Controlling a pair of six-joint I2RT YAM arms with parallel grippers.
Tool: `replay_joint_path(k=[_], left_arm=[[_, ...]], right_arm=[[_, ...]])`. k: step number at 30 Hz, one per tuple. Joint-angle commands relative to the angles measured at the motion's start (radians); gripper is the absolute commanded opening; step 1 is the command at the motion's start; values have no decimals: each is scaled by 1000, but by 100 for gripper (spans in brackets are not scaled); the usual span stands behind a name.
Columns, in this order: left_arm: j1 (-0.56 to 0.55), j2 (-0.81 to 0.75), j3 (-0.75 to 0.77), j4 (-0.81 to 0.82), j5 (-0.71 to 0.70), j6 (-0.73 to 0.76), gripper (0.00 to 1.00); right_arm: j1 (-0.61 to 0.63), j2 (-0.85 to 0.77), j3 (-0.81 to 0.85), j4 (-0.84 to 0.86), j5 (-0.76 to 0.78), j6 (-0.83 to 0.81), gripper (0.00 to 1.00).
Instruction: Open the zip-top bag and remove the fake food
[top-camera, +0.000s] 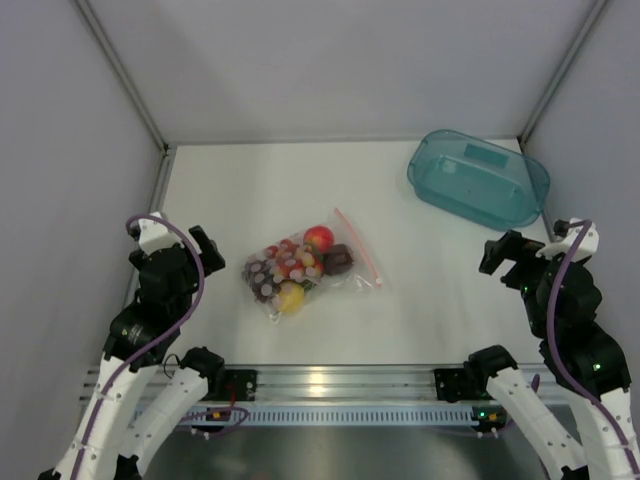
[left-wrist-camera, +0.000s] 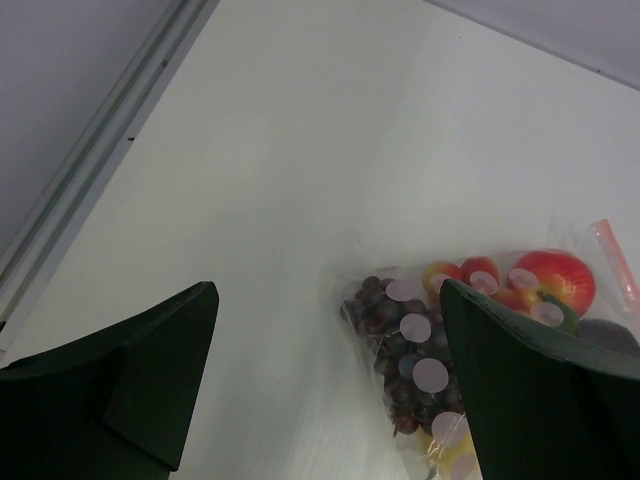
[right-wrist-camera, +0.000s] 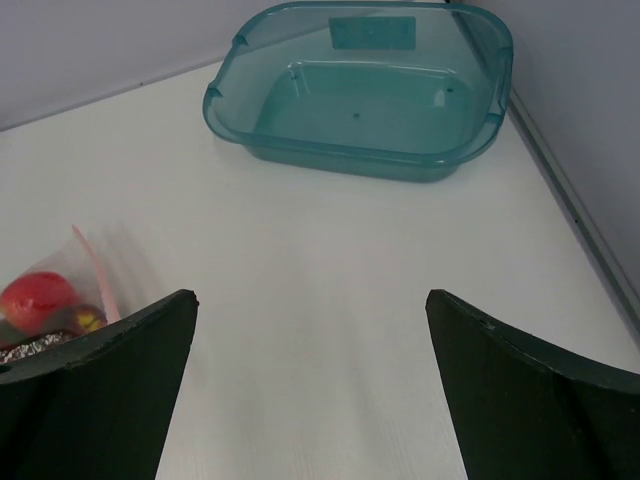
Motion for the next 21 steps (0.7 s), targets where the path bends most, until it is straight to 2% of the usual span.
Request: replay_joint_path(k=[1,5,8,15,19,21], left_arm=[[-4,-12,10,50,50,-15,99],[-2,50,40,48,65,-29,99],[-2,176,105,44,97,-44,99],[-4,492,269,45,268,-106,98],[-69,673,355,42,193,-103,97],[-137,794,428,19,119,-95,97]], right_arm=[[-10,-18,29,20,21,13,99],[-10,-2,28,4,24,23,99],[-10,21,21,-7,12,28,99],[-10,33,-1,-23,-79,23,99],[-12,27,-6,-43,-96,36,100],[-10,19,-8,-46,-112,37,99]])
